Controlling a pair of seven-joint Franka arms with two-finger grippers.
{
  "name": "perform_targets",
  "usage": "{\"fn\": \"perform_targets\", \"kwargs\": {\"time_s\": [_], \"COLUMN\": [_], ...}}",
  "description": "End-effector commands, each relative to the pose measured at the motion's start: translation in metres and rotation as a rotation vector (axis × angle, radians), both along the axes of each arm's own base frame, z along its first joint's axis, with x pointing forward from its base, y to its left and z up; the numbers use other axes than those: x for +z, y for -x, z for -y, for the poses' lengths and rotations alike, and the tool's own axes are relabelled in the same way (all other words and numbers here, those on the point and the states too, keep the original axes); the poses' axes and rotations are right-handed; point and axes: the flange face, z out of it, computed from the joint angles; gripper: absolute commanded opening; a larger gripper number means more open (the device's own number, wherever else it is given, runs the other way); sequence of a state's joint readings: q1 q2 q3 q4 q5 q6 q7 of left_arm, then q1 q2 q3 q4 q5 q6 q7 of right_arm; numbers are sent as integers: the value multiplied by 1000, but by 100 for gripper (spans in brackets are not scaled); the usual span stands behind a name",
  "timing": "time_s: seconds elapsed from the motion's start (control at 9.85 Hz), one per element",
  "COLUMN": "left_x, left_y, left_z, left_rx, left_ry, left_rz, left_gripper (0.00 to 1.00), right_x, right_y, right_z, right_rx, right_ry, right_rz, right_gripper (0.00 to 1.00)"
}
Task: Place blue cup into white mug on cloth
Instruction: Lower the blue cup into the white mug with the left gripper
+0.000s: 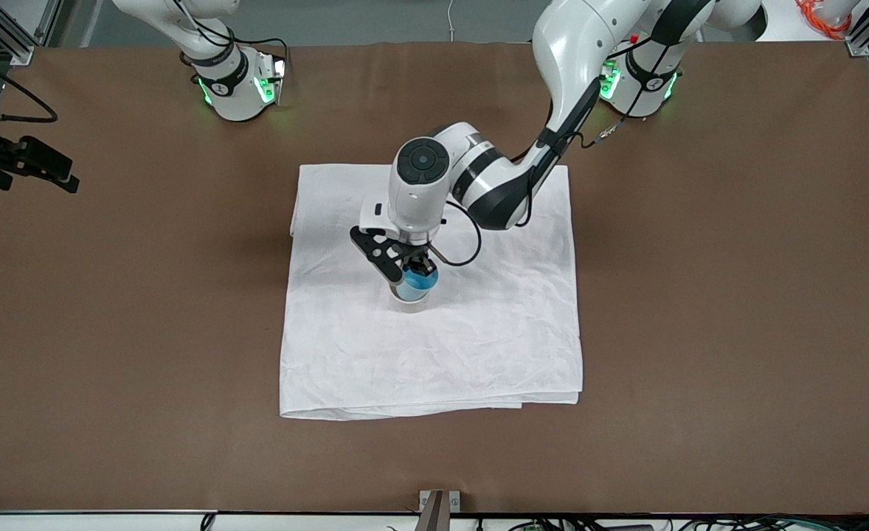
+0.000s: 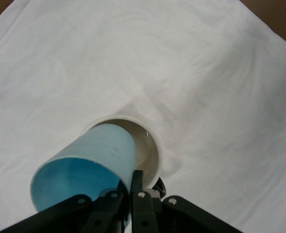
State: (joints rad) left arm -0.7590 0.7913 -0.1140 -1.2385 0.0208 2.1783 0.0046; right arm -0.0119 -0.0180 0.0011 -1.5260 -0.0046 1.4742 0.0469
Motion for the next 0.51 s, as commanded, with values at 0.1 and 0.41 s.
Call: {"fn": "perform_targets", "kwargs": {"time_s": [0.1, 0.41], "left_x": [-14, -19], "left_y": [-4, -9], "left_z": [3, 4], "left_rx": [-12, -2], "left_ry": [-13, 19], "left_rz": [19, 41], "left_gripper": [2, 13], "right_x": [3, 4], "right_y": [0, -1], "right_z": [0, 3], "right_rx": [8, 1], "right_ry": [6, -15], "right_rz": [-5, 2], "right_gripper": [100, 100]}}
